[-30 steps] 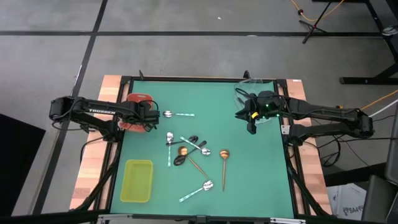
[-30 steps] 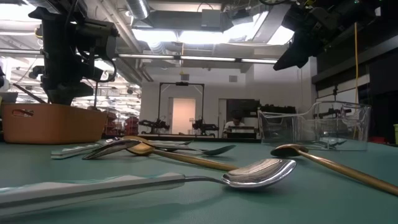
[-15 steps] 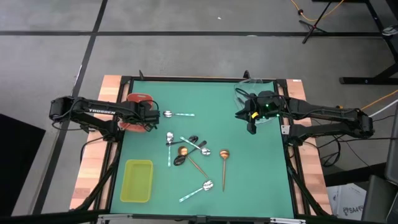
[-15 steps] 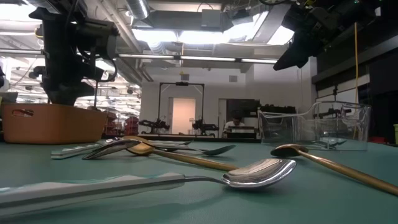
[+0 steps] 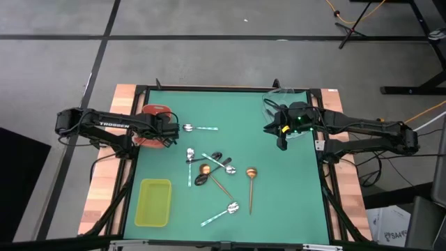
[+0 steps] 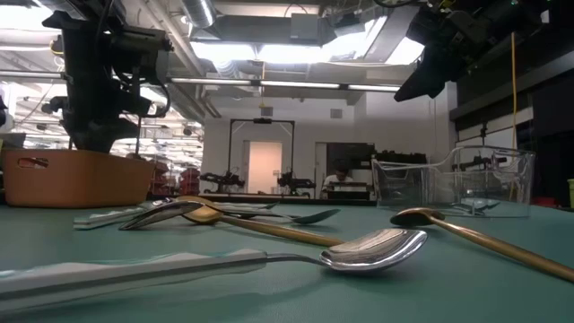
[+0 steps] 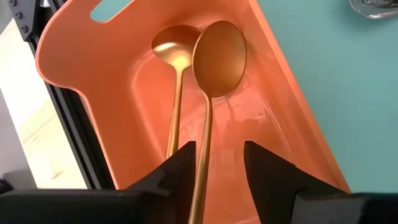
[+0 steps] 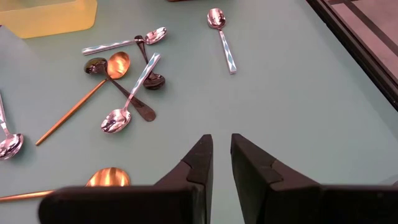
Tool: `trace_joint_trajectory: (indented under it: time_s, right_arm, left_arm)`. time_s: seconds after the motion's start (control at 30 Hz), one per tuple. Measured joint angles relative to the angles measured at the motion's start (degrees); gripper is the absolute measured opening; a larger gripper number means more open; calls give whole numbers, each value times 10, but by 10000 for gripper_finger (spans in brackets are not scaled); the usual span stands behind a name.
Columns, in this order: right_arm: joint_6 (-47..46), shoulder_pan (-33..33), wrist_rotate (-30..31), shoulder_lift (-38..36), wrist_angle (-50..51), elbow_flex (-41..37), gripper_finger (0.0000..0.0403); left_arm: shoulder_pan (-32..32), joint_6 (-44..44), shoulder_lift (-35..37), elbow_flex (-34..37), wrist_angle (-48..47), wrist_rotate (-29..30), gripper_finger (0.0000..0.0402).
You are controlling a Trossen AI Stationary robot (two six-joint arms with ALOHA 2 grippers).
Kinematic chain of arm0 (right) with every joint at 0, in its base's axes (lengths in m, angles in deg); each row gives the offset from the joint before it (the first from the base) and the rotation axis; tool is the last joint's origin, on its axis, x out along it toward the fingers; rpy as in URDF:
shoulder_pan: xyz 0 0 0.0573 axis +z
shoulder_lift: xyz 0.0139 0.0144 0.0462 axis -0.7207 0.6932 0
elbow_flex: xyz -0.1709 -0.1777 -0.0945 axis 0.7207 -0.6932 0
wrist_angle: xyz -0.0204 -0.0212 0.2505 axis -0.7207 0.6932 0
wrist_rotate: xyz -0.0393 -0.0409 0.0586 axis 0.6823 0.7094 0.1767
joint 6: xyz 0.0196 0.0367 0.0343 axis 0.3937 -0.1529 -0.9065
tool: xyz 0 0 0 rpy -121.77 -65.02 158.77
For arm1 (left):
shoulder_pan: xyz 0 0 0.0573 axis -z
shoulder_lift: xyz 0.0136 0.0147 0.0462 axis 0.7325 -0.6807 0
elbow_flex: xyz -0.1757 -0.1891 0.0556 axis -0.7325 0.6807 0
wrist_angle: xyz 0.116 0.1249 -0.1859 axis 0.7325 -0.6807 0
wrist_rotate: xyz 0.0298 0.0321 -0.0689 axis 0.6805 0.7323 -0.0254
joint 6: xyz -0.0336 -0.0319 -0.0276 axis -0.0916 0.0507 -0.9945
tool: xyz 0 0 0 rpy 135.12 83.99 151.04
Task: Sort silverware by color (type)
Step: Put the gold spoon into the orange bin
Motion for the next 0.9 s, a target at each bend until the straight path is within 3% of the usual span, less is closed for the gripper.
trace_joint_trajectory:
  time_s: [0.6, 0.9]
  right_arm:
    - [20, 0, -1, 0, 6, 0, 51]
    - [77, 0, -70, 0, -34, 0, 51]
  left_arm:
    - [0, -2, 0, 0, 7, -1, 130]
    - [0, -2, 0, 0, 7, -1, 130]
